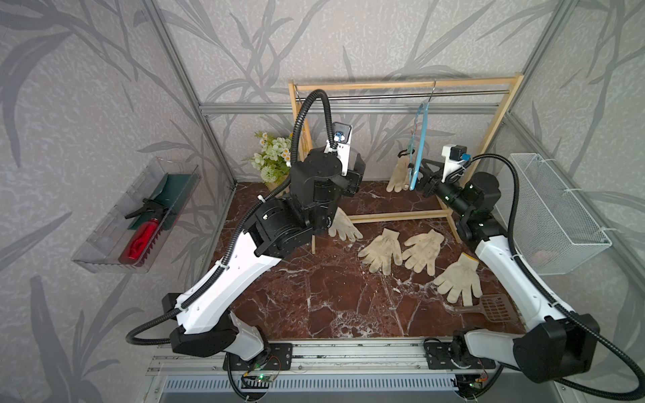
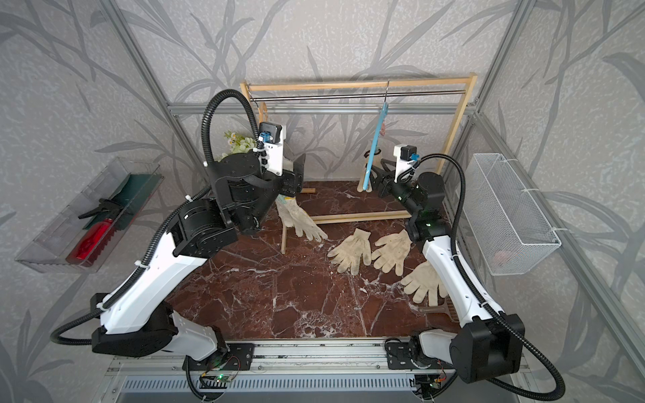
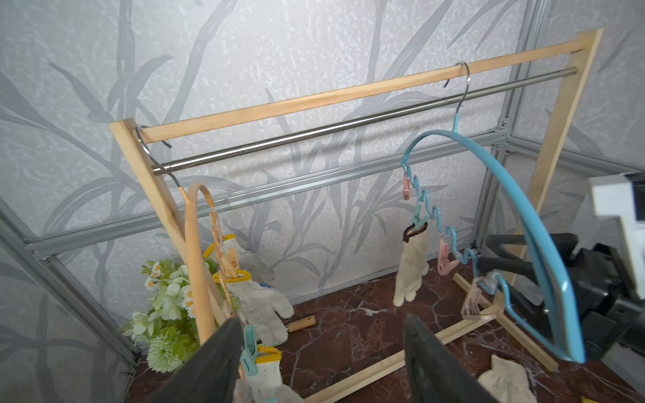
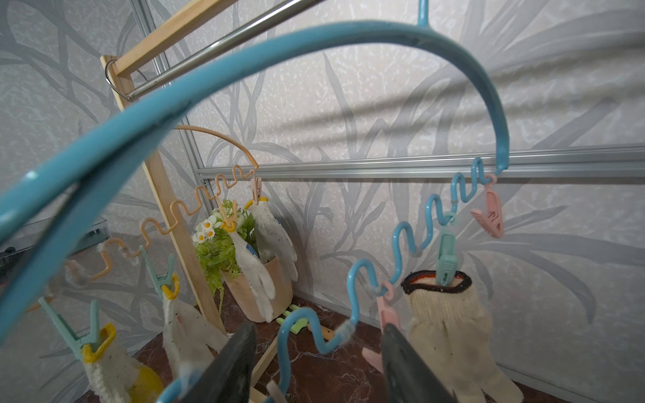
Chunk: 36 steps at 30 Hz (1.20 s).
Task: Clip the gloves onto a hanger to dry
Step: Adjust the hanger on the clothesline.
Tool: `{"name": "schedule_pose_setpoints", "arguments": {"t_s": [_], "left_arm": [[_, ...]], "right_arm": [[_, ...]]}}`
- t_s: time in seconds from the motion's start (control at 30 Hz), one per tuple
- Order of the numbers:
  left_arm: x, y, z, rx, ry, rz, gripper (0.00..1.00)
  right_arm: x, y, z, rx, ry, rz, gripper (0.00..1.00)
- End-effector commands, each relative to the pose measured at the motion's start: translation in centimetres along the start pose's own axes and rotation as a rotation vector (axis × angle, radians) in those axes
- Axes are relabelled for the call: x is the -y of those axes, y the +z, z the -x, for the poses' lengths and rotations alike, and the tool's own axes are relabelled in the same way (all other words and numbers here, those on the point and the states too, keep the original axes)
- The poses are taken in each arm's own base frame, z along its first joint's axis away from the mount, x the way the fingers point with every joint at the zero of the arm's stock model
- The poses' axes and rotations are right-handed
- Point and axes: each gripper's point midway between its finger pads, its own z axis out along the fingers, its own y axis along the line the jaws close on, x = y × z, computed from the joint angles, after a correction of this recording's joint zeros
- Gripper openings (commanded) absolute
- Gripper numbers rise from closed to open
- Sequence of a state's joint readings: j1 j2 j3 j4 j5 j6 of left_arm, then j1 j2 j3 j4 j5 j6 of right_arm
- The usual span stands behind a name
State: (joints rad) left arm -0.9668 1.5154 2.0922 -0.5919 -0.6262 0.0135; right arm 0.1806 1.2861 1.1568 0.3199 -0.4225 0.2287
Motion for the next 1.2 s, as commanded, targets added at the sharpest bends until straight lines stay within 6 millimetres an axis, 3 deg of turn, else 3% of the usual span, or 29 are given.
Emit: {"name": "schedule_pose_setpoints", "arguments": {"t_s": [0.0, 0.27, 0.43, 0.53, 0.6, 0.73, 0.87, 1.17], "left_arm": [[4.4, 1.3, -2.1, -0.079, -0.041, -0.167, 0.72], [9.7, 3.9, -4.0, -0.151, -0.053, -0.314, 0.72], [10.9, 6.0, -5.3, -0.184, 0.009, -0.289, 0.72], [11.4, 6.8, -5.7, -0.182, 0.035, -0.277, 0.67], [11.2, 7.5, -5.7, -0.170, 0.054, -0.247, 0.58], [10.7, 8.4, -5.9, -0.160, 0.094, -0.207, 0.28], [9.1, 8.4, -5.9, -0.163, 0.130, -0.151, 0.11], [3.7, 7.8, -5.6, -0.157, 0.128, -0.080, 0.05]], "right_arm": [[-0.8, 0.5, 1.2, 0.018, -0.047, 0.008, 0.58], [-1.5, 0.9, 0.7, -0.007, -0.073, 0.007, 0.58], [-1.6, 0.7, 0.9, -0.005, -0.078, 0.010, 0.58], [-1.8, 0.5, 1.0, -0.005, -0.079, 0.013, 0.58], [-1.8, 0.4, 1.0, -0.005, -0.083, 0.013, 0.58], [-2.0, 0.0, 1.3, -0.003, -0.107, 0.010, 0.59], [-1.7, -0.5, 1.6, -0.008, -0.134, -0.018, 0.62], [0.1, -1.0, 2.1, -0.015, -0.120, -0.061, 0.64]]}}
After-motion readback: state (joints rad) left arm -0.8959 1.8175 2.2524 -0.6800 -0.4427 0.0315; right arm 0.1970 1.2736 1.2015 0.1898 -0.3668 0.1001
